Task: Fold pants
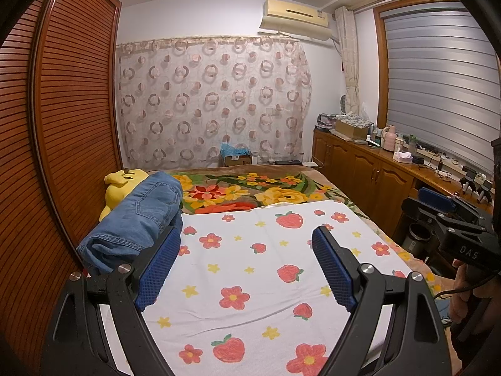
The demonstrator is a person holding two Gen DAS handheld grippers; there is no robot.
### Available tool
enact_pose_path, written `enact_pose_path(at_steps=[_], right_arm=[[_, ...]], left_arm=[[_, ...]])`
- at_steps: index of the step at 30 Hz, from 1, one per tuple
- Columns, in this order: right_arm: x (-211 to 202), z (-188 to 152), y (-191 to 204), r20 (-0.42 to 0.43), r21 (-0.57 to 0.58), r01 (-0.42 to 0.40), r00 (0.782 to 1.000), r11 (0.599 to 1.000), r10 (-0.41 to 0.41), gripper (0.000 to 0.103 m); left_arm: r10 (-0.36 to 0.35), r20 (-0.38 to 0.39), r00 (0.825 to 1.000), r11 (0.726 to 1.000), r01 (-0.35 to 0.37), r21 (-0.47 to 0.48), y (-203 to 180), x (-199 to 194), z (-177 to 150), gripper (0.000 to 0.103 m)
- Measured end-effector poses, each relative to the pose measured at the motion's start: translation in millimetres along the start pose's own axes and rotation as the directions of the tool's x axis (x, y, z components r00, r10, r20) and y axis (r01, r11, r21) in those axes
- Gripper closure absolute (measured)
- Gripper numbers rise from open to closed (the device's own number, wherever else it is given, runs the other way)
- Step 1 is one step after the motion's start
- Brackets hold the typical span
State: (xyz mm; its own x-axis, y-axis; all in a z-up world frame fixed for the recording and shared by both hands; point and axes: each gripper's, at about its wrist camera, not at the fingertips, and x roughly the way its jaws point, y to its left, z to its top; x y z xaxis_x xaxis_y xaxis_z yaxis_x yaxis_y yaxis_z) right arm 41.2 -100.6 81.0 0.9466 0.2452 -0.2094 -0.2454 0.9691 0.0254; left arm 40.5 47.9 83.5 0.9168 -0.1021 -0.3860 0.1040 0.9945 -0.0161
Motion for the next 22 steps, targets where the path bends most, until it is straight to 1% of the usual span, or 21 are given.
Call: enact_pose_path(at_steps=[22], right_arm=[[-1.3, -0.9, 2.2, 0.004, 0.005, 0.005, 1.0, 1.0, -0.005, 0.035]], left_arm=[[0.004, 0.007, 1.0, 1.0, -0.004, -0.006, -1.0, -2.2, -1.6, 0.017]])
